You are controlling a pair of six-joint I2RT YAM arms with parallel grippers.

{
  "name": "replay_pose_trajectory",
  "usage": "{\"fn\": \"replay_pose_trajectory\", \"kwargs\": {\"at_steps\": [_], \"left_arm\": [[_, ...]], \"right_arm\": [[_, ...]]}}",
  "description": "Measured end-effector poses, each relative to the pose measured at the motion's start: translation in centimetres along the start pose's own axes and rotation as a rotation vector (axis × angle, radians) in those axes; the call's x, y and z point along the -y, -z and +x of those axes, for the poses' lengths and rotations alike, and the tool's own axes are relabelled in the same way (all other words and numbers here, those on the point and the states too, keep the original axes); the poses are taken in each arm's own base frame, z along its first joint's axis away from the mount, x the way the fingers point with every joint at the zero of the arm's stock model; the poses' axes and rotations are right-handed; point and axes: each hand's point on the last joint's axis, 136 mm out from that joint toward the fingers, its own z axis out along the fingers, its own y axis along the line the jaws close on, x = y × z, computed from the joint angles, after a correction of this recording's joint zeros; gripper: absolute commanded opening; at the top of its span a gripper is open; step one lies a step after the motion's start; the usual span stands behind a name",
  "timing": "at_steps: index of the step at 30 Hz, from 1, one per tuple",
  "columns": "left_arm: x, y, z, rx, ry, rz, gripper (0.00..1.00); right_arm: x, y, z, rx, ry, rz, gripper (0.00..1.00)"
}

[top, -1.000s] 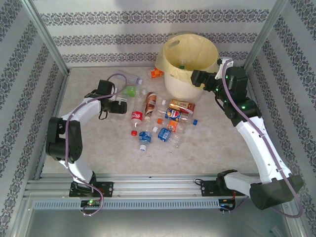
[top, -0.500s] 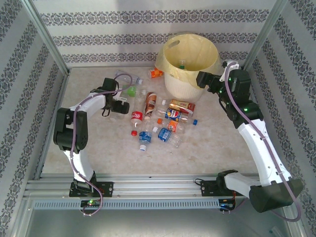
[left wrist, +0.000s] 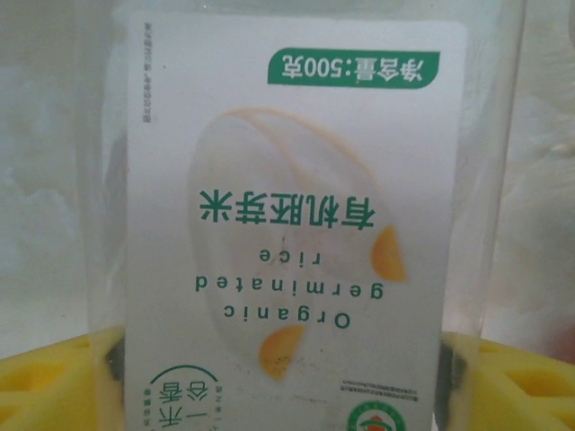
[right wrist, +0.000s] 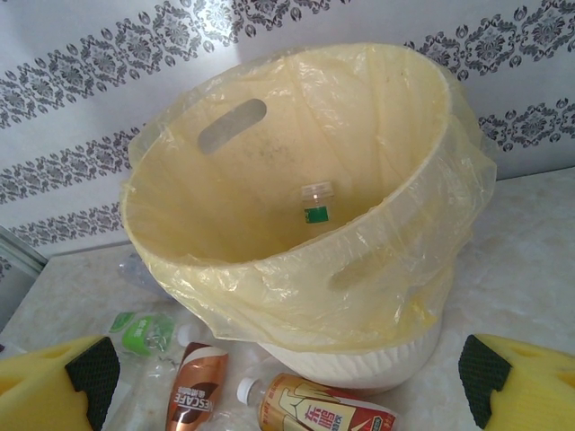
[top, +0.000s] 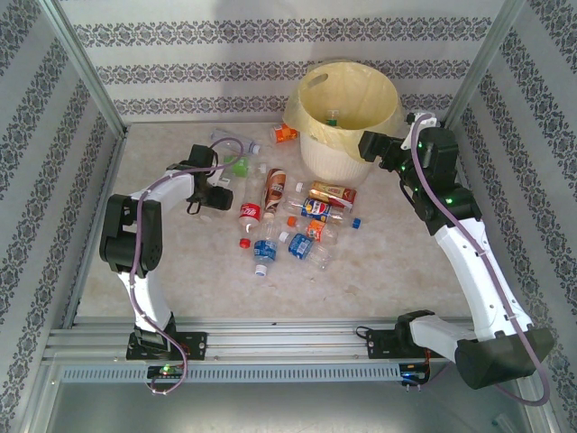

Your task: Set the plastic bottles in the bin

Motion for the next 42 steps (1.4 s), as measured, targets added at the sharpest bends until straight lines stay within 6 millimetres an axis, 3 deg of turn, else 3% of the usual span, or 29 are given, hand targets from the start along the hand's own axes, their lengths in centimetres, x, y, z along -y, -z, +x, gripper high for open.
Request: {"fn": "replay_pose_trajectory", "kwargs": {"at_steps": [10, 18, 21, 25, 31, 35, 42], "left_arm": [[-0.1, 2.0, 1.3, 0.045, 0.005, -0.011, 0.6], [0.6, 7.6, -0.2, 0.247, 0.043, -0.001, 0.54], [3.0, 10.6, -1.7, 0.36, 0.037, 0.058, 0.54], [7.9, 13.9, -3.6, 0.493, -0.011, 0.177, 0.54], [13.7, 16.6, -4.6, 0.566, -0.111, 0.282, 0.54], [16.4, 19.0, -5.6, 0.624, -0.164, 0.33, 0.54], [20.5, 22.0, -6.2, 0.692, -0.25, 0.407, 0.55]], "right_arm": [[-0.8, 0.1, 1.1, -0.021, -0.034, -0.062, 0.98], [-3.9, 0.4, 2.7, -0.06, -0.028, -0.182, 0.98], [-5.6, 0.5, 3.1, -0.065, -0.024, -0.227, 0.98], [-6.6, 0.1, 3.5, -0.075, -0.07, -0.255, 0.98], [-7.4, -2.7, 6.2, -0.194, -0.15, -0.285, 0.98], [-9.0, -3.2, 7.6, -0.265, -0.163, -0.345, 0.98], [-11.8, -2.2, 7.4, -0.296, -0.177, -0.467, 0.98]]}}
